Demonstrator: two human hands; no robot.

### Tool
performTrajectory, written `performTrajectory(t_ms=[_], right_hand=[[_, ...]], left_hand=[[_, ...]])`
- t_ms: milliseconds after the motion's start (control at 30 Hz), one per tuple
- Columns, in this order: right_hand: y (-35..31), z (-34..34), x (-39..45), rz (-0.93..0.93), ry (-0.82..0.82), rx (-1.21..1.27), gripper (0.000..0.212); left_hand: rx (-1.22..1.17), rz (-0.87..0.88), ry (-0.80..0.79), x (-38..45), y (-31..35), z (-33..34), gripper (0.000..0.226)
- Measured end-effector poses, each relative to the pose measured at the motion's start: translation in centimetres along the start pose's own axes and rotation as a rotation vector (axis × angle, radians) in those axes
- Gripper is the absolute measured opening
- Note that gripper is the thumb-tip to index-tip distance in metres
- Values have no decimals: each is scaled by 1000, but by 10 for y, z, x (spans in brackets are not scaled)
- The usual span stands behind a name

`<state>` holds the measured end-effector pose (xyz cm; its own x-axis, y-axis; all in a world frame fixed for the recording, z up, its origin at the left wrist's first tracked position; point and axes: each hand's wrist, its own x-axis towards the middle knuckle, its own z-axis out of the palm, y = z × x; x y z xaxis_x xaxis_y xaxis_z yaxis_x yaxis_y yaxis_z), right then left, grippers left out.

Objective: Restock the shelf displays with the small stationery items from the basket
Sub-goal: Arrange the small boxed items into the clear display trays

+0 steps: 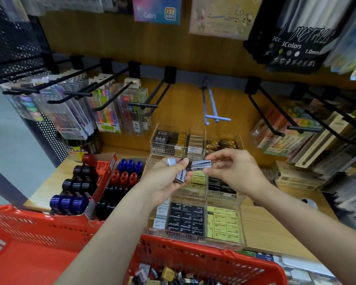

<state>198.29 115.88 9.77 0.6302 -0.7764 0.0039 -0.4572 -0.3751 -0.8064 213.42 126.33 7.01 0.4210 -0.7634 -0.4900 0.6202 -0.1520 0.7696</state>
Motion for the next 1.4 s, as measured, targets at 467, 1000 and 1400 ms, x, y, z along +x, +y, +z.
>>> performTrajectory(t_ms=[467, 1000, 1400], right_hand=[[-11, 9, 96, 51, 40, -255, 27], [16, 35, 82, -232, 23, -934, 57], [5, 32, 49, -121, 75, -416, 25]], left_hand=[[-232, -23, 75, 14, 7, -11, 26], [-246, -51, 76, 16, 2, -11, 12], [-211, -87, 108, 18, -5, -4, 13]])
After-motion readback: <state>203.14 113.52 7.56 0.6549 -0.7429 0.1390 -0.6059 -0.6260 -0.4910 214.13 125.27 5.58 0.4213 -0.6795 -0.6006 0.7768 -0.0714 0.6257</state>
